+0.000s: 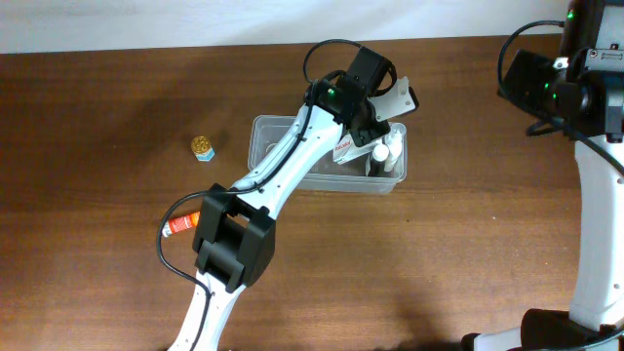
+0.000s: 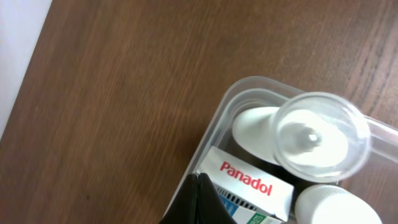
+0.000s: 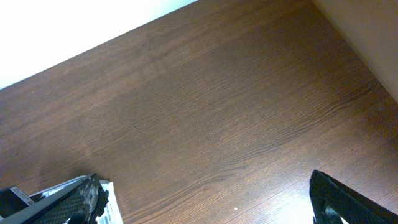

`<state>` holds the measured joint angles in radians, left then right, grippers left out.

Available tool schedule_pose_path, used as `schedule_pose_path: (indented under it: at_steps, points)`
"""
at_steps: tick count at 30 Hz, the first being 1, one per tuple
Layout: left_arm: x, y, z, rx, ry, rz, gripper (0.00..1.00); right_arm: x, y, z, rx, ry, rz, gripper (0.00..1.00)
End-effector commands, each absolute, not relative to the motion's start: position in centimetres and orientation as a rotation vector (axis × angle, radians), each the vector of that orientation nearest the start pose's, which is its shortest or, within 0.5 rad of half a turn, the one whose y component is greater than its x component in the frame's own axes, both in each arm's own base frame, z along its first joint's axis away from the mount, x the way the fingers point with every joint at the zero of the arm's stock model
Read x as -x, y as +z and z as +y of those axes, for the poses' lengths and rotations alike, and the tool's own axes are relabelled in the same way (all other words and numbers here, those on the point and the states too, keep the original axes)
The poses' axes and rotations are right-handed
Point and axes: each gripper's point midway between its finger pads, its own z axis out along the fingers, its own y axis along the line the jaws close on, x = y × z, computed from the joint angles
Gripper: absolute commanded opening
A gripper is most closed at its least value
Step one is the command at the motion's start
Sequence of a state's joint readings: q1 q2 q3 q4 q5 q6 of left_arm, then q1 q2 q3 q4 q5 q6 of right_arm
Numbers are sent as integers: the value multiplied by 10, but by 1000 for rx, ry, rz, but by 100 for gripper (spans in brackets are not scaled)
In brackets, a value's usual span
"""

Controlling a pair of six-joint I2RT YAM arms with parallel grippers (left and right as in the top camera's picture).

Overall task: Pack container
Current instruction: 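Lower the Panadol box into the container next to the bottles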

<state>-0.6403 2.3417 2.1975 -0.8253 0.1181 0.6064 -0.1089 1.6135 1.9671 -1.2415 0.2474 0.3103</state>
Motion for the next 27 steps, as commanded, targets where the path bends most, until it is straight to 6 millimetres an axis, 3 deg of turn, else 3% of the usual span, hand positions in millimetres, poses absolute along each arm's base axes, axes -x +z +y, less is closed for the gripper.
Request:
schedule_pose_path:
  at_steps: [1, 17, 27]
  points:
    - [-470, 127, -369, -1441, -151, 2078, 1, -385, 337, -89, -623, -235, 2334, 98]
    - [-466, 127, -373, -1345, -196, 2152, 1, -385, 337, -89, -623, -235, 2334, 98]
    - [-443, 121, -383, -1381, -316, 2195, 1, -385, 337, -89, -623, -235, 2334, 98]
